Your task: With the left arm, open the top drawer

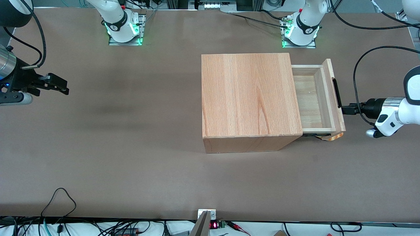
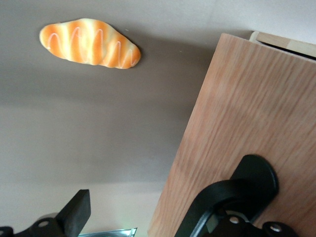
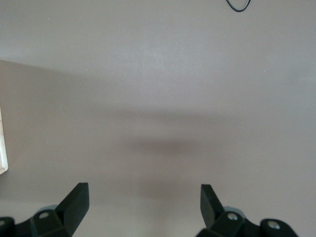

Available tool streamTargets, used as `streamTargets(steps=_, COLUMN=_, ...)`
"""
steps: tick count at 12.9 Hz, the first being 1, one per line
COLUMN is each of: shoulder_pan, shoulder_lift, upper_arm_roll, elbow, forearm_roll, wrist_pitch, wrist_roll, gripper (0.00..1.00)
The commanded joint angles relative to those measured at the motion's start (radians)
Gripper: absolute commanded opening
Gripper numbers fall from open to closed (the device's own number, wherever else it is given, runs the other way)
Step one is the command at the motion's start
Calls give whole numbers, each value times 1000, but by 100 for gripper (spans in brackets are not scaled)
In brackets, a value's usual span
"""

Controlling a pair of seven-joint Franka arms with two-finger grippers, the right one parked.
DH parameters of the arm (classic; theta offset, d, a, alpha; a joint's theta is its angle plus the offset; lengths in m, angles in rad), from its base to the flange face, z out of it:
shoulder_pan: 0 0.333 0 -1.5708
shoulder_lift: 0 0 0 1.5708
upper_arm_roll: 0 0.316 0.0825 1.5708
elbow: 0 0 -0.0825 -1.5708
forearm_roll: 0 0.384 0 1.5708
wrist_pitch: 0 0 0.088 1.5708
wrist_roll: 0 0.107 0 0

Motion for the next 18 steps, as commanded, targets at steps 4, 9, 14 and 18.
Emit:
streamTargets(steps=4, shoulder_pan=41, shoulder_lift=31, upper_arm_roll=0, elbow=50, forearm_roll=47, wrist_pitch=63, wrist_roll=-22, gripper=100)
streamTargets(steps=9, shoulder_pan=77, shoulder_lift=43, upper_arm_roll=0, elbow=73, forearm_roll=48, wrist_pitch=60, wrist_roll=-23, gripper=100)
streamTargets(steps=14, shoulder_pan=81, shoulder_lift=49, upper_arm_roll=0, elbow=74, forearm_roll=47, wrist_pitch=60, wrist_roll=-25, gripper=100)
streamTargets(steps=18, shoulder_pan=81, shoulder_lift=48, upper_arm_roll=0, elbow=77, forearm_roll=48, wrist_pitch=60, wrist_roll=-25, gripper=100)
